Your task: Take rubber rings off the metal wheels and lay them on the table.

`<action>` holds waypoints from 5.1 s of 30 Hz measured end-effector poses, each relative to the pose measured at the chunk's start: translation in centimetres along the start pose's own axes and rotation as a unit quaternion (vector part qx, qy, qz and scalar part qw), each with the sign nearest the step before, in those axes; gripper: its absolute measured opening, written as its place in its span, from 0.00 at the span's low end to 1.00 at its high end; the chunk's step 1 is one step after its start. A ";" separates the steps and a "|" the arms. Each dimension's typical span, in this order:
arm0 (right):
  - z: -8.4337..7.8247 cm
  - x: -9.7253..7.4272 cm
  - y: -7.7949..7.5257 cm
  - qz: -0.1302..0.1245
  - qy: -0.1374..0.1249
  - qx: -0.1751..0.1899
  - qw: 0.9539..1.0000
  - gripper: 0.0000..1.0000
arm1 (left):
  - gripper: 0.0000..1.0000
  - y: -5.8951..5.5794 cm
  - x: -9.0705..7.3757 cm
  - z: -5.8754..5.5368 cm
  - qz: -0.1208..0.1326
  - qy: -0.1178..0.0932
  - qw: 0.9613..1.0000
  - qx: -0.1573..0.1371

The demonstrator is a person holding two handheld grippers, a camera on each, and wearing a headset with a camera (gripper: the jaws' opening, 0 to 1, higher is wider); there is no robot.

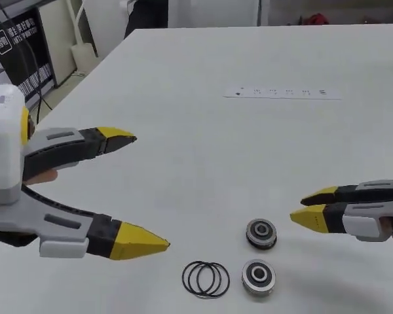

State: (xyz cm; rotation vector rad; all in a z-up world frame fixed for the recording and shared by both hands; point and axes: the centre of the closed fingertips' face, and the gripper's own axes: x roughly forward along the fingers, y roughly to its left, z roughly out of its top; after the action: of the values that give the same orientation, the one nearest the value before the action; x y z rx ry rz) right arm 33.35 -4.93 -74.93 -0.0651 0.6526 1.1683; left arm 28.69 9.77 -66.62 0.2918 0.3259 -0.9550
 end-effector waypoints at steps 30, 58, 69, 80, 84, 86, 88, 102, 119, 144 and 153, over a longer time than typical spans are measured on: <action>-2.8 1.2 0.6 0.012 0.021 0.005 1.000 0.22 | 0.86 -0.4 7.0 2.1 -0.059 -0.022 0.998 0.030; -3.4 3.4 0.7 0.029 0.034 -0.016 0.999 0.20 | 0.52 -3.1 14.1 0.7 -0.110 -0.027 0.992 0.050; -4.0 4.3 0.4 0.028 0.048 -0.041 0.998 0.18 | 0.34 -4.1 15.7 -2.1 -0.119 0.005 0.991 0.056; -4.3 4.8 0.2 0.027 0.056 -0.055 0.997 0.19 | 0.24 -4.2 16.4 -4.8 -0.121 0.039 0.991 0.050; -4.5 4.9 0.0 0.025 0.060 -0.060 0.996 0.20 | 0.22 -4.2 16.6 -5.3 -0.119 0.047 0.991 0.045; -4.5 4.9 0.0 0.026 0.060 -0.059 0.996 0.20 | 0.20 -4.2 16.7 -5.7 -0.117 0.056 0.991 0.047; -4.4 4.9 0.0 0.026 0.060 -0.060 0.996 0.20 | 0.19 -4.4 16.6 -5.9 -0.123 0.058 0.990 0.044; -4.4 5.1 0.4 0.024 0.064 -0.076 0.995 0.16 | 0.16 -4.5 16.4 -6.2 -0.125 0.058 0.990 0.031; -4.7 4.9 -0.1 0.009 0.069 -0.090 0.993 0.02 | 0.15 -4.3 16.8 -6.4 -0.121 0.054 0.991 0.028; -3.5 4.0 -0.6 -0.003 0.012 0.063 0.998 0.00 | 0.14 -4.4 16.5 -6.2 -0.120 0.051 0.990 0.047; -3.1 4.1 -0.2 0.002 0.011 0.069 0.998 0.00 | 0.14 -4.5 16.5 -6.2 -0.122 0.051 0.990 0.047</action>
State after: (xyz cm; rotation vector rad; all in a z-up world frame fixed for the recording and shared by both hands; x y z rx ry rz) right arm 33.05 -2.80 -79.57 0.0409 0.7529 1.1252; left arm 32.91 -2.55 -79.26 0.3951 0.4179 -1.2020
